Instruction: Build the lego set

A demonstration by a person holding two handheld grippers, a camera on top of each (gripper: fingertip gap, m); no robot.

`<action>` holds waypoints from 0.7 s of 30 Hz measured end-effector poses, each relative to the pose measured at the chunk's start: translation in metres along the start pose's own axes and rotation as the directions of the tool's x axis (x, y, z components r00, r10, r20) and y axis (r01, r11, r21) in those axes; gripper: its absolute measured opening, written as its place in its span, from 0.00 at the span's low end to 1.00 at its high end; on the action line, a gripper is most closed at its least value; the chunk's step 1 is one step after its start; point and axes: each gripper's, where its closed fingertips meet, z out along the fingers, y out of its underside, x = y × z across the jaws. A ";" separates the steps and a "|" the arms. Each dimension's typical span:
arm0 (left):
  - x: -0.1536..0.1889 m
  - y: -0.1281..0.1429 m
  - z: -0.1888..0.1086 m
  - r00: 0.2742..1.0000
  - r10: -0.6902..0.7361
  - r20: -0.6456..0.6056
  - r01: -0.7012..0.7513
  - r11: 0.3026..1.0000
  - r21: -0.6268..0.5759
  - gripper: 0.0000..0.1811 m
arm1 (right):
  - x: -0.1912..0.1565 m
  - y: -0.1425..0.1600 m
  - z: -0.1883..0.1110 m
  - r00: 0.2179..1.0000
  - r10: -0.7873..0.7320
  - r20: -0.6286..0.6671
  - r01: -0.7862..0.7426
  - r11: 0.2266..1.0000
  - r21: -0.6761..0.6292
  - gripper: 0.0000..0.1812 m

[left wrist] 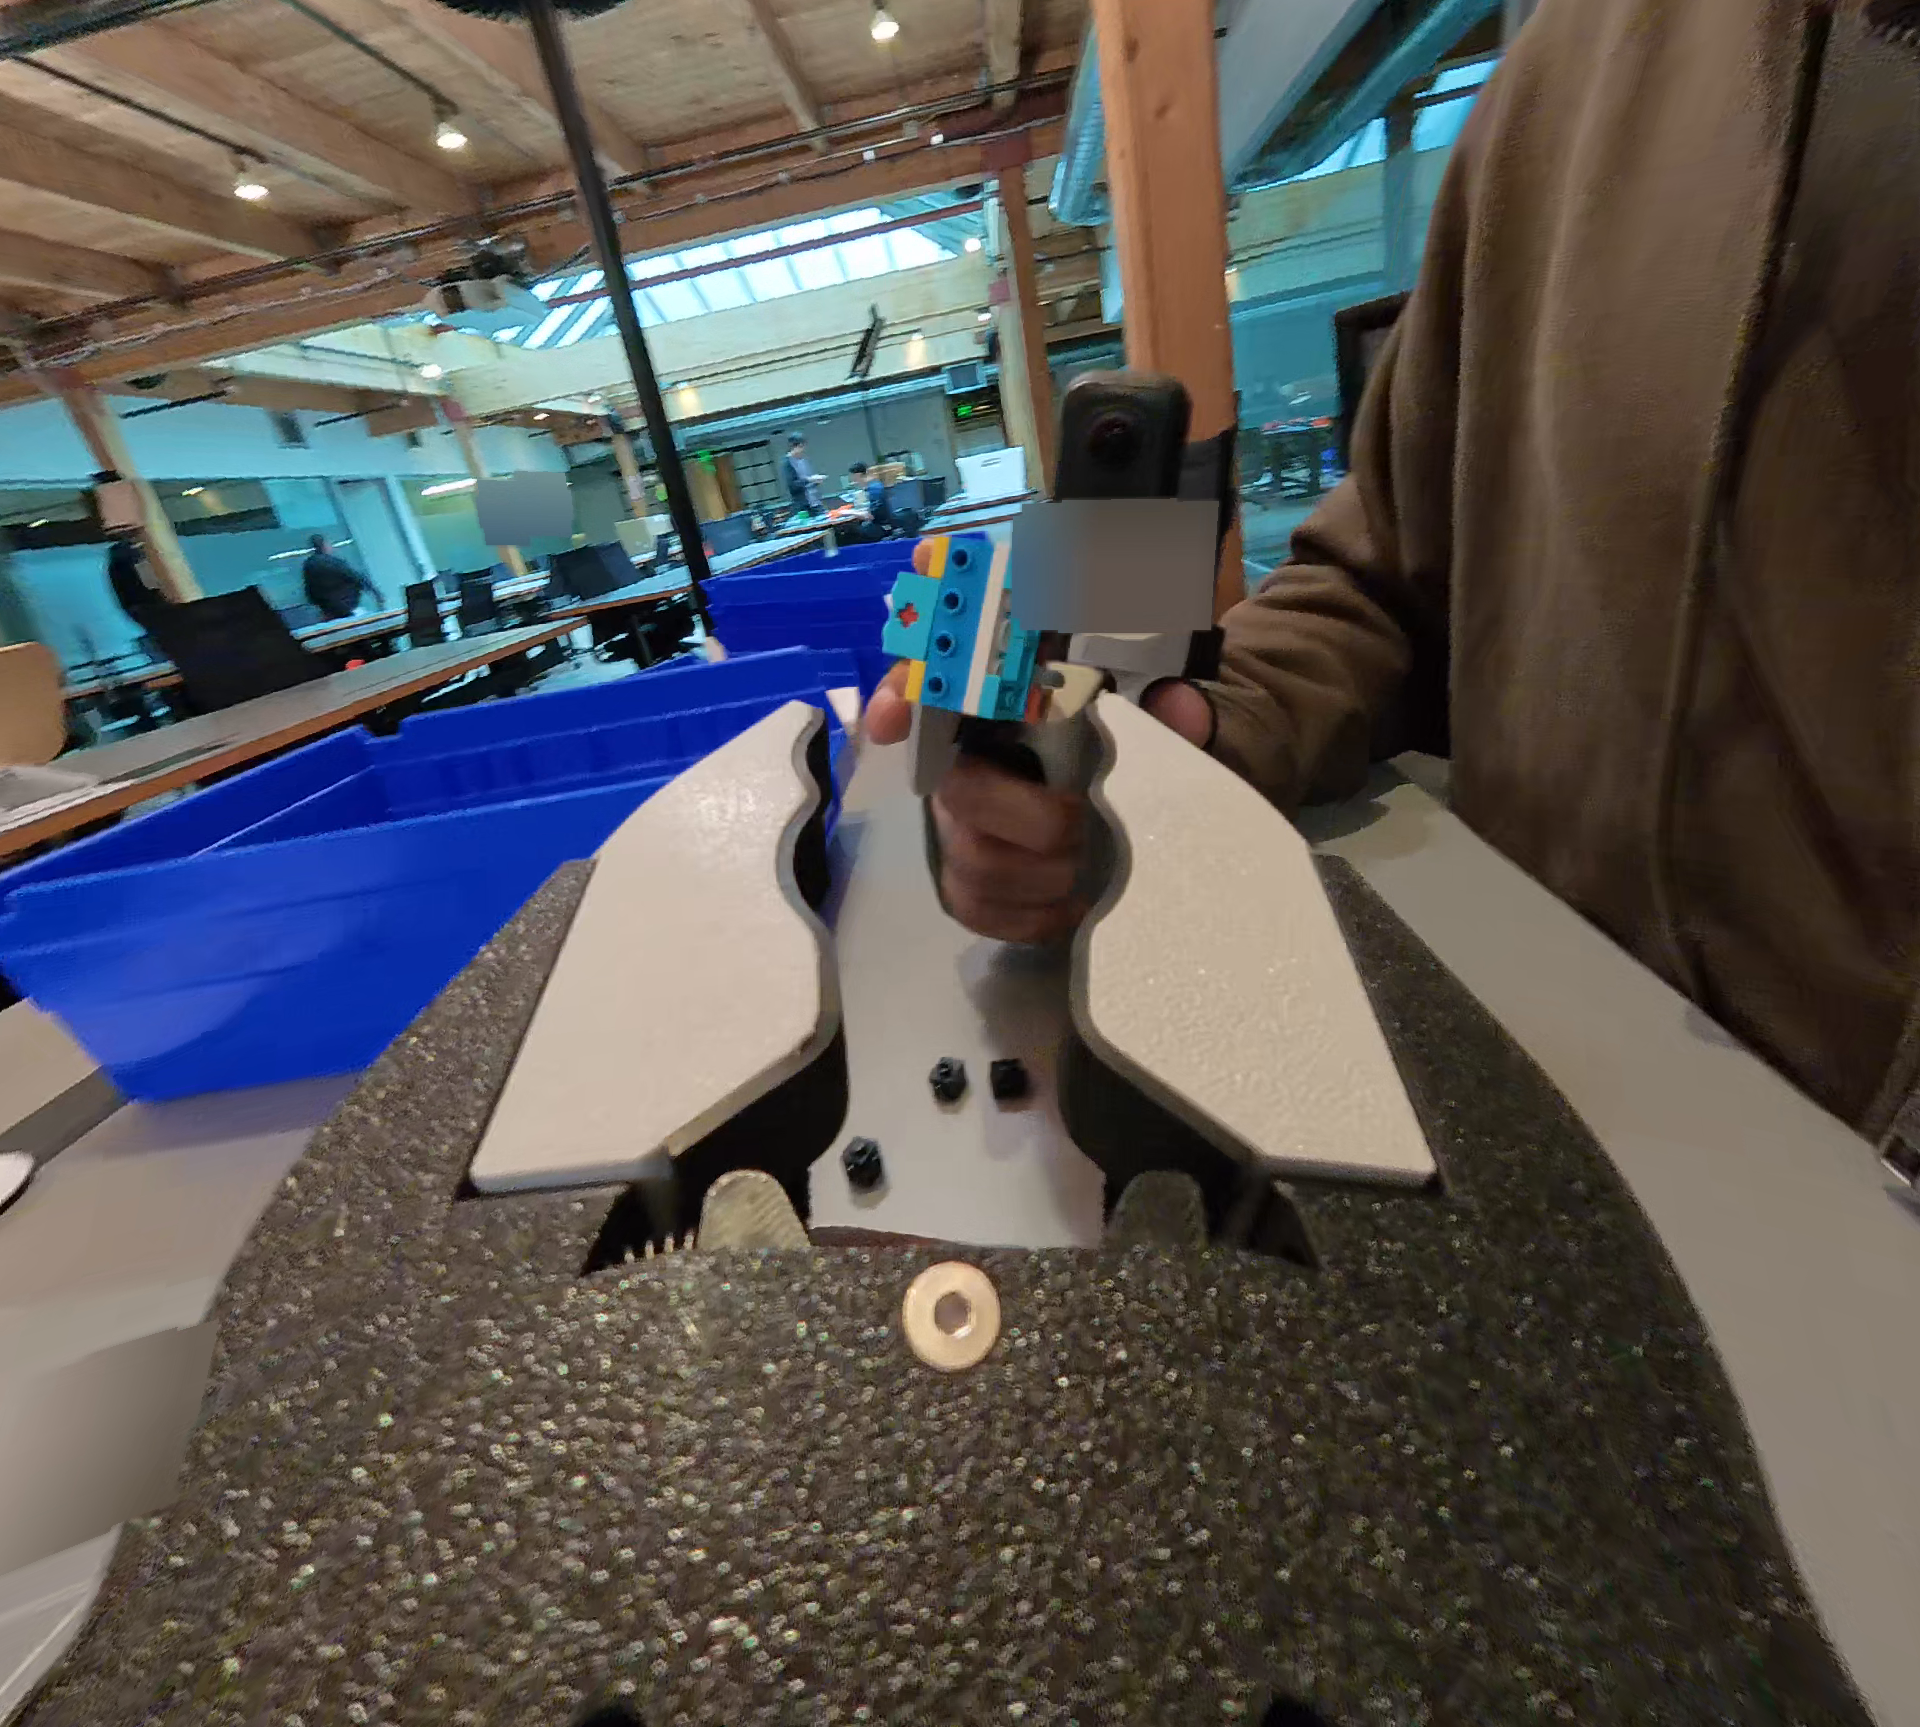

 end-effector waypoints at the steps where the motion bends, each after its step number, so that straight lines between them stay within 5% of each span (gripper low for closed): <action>1: 0.006 -0.003 0.001 1.000 0.003 -0.029 -0.003 1.000 0.006 0.25 | -0.006 -0.002 0.001 1.000 -0.002 0.024 0.002 1.000 0.008 0.15; 7: 0.036 -0.025 0.004 0.991 0.035 -0.130 -0.030 0.999 0.042 0.25 | -0.023 -0.020 0.002 0.992 0.053 0.111 -0.063 0.994 0.089 0.13; 13: 0.045 -0.032 0.011 0.990 0.107 -0.092 -0.105 0.994 0.031 0.25 | -0.044 -0.026 0.007 0.988 -0.050 0.148 0.037 0.995 0.089 0.13; 21: 0.046 -0.026 0.014 0.991 0.102 -0.085 -0.101 0.995 0.016 0.21 | -0.046 -0.027 0.005 0.986 -0.005 0.168 -0.014 0.993 0.114 0.13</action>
